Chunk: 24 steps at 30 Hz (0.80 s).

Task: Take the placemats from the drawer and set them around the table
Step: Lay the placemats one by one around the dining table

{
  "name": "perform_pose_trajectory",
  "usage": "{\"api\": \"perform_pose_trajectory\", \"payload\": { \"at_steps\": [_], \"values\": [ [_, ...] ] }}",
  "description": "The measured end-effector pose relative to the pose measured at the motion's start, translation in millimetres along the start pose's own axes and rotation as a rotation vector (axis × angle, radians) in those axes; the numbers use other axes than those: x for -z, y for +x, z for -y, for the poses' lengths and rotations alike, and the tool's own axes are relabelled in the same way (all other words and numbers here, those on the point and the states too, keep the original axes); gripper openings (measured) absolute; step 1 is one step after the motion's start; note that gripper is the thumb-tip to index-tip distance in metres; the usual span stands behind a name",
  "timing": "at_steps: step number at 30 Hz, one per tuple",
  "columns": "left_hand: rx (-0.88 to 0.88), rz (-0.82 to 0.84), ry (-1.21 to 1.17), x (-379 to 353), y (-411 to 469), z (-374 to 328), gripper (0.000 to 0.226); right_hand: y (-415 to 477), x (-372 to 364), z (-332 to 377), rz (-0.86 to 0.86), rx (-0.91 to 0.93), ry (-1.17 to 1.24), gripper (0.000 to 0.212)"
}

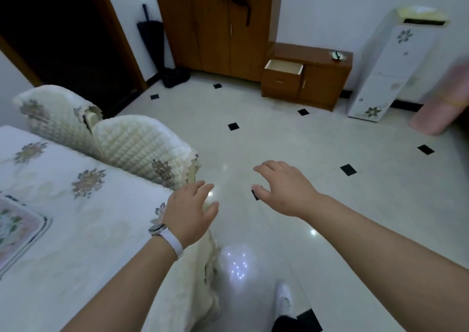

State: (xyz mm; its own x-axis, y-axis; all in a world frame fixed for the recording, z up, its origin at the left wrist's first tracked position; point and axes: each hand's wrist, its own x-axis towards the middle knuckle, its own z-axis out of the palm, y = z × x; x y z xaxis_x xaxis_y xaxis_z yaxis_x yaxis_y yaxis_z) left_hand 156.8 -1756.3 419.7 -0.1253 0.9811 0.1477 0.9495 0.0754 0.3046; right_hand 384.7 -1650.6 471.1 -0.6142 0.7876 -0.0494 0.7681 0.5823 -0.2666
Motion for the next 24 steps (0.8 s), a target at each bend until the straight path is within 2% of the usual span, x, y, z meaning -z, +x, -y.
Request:
{"api": "perform_pose_trajectory", "payload": {
  "at_steps": [6, 11, 17, 24],
  "values": [
    [0.065, -0.036, 0.068, -0.6, 102.0, -37.9, 0.057, 87.4, 44.1, -73.9, 0.01, 0.113, -0.017, 0.053],
    [0.097, -0.059, 0.101, -3.6, 164.6, -48.7, 0.055, 148.5, 61.8, -98.5, 0.012, 0.182, -0.014, 0.054],
    [0.139, -0.102, 0.103, -9.2, 239.9, -21.8, 0.054, 238.3, 64.5, -112.7, 0.033, 0.244, -0.038, 0.053],
    [0.216, -0.111, 0.055, -23.8, 349.7, 56.2, 0.058, 379.5, 67.1, -108.3, 0.067, 0.297, -0.108, 0.055]
  ]
}}
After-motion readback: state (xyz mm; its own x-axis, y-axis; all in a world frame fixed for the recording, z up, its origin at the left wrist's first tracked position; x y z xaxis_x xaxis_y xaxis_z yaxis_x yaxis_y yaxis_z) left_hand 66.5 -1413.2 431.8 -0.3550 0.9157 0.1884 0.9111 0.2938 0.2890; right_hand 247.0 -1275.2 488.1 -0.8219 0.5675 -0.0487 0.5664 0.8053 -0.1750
